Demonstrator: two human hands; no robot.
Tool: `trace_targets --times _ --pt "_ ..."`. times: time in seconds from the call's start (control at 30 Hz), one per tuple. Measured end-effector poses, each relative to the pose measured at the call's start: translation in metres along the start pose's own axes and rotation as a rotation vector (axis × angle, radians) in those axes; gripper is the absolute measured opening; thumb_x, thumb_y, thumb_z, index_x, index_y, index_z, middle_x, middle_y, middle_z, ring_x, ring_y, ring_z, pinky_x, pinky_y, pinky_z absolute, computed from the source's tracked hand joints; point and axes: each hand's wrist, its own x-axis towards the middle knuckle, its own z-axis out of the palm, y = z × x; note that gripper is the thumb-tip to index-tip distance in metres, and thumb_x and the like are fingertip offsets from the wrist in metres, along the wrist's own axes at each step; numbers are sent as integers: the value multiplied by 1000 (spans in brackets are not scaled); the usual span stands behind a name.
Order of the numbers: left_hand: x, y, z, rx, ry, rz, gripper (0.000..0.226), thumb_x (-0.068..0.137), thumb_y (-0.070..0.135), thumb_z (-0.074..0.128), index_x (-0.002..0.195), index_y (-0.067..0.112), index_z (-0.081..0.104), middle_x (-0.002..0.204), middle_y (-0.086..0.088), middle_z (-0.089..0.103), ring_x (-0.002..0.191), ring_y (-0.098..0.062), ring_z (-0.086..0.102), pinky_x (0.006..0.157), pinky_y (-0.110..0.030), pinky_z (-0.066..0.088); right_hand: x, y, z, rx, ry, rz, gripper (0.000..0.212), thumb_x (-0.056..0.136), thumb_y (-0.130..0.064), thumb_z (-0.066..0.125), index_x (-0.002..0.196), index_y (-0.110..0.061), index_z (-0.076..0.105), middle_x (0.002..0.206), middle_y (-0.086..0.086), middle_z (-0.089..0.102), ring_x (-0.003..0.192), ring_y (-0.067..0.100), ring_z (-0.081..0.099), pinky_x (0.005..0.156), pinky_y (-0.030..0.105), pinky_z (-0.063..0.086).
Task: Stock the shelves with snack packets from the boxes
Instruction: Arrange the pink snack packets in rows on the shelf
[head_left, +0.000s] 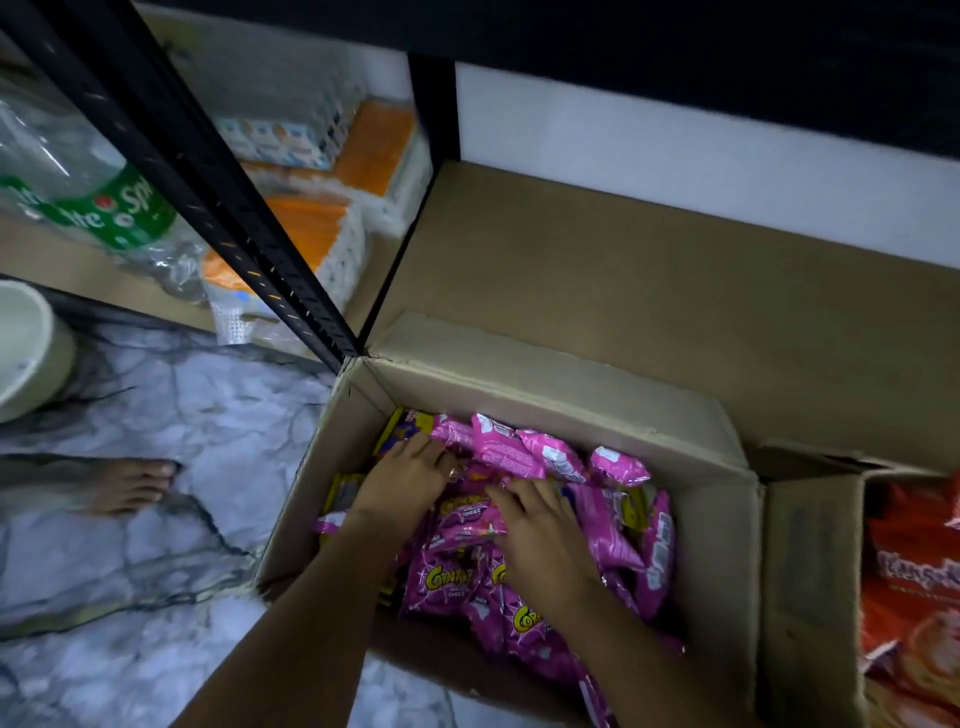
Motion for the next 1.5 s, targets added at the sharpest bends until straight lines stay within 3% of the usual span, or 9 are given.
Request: trace_targets --times 0.17,0.43,0.57,0.73,0.87,1.0,1.13,1.37,1.5 --pt "-50 0 -46 -120 123 -126 71 39 3 88 107 13 70 105 -8 66 99 -30 60 75 -39 56 -40 -3 -53 26 81 57 85 66 -3 75 145 -18 47 128 2 49 122 24 46 105 38 47" --pt "-133 11 -197 -277 250 -143 94 32 3 91 122 11 65 116 -7 63 108 -29 57 84 -36 58 -121 -41 -197 8 222 107 81 58 -3 78 135 -14 57 130 6 55 126 27 50 105 41 46" --pt "-175 11 -288 -293 358 -135 85 51 11 95 130 11 61 123 -6 61 116 -29 55 99 -37 49 -158 -61 -283 -29 247 72 87 55 -4 83 137 -12 55 138 4 57 134 25 48 111 42 41" --pt "-222 17 -398 -302 495 -132 74 59 18 95 125 9 65 117 -4 61 109 -25 55 96 -33 43 -205 -79 -387 -104 305 -16 86 63 -10 83 142 -13 48 142 3 53 139 23 40 116 41 22" --pt "-243 11 -477 -287 677 -95 53 75 5 83 125 9 65 116 -3 62 110 -26 57 95 -37 49 -241 -87 -474 -136 498 -74 109 47 4 80 146 -18 41 139 5 55 134 25 40 111 48 41" --pt "-263 2 -560 -267 849 -16 36 91 17 65 125 8 64 116 -2 61 108 -25 56 94 -36 46 -267 -92 -554 -178 622 -96 122 45 13 78 150 -30 34 138 5 49 133 27 43 99 51 50" --pt "-281 -4 -631 -240 952 27 41 95 29 49 125 5 64 114 -2 61 105 -24 56 93 -34 45 -281 -96 -615 -106 759 -150 107 57 16 75 147 -30 40 138 5 50 132 28 44 71 32 60" --pt "-301 -4 -737 -138 1157 95 40 96 28 54 127 4 62 117 -5 61 106 -27 57 94 -37 48 -300 -100 -716 -95 948 -276 87 70 3 74 147 -25 43 134 8 50 126 29 46 56 29 57" --pt "-301 0 -784 -81 1171 74 41 99 30 49 131 6 61 119 -2 60 109 -23 54 98 -35 45 -294 -98 -764 -93 1107 -380 49 95 -29 62 143 -19 52 130 10 51 122 30 48 83 34 56"
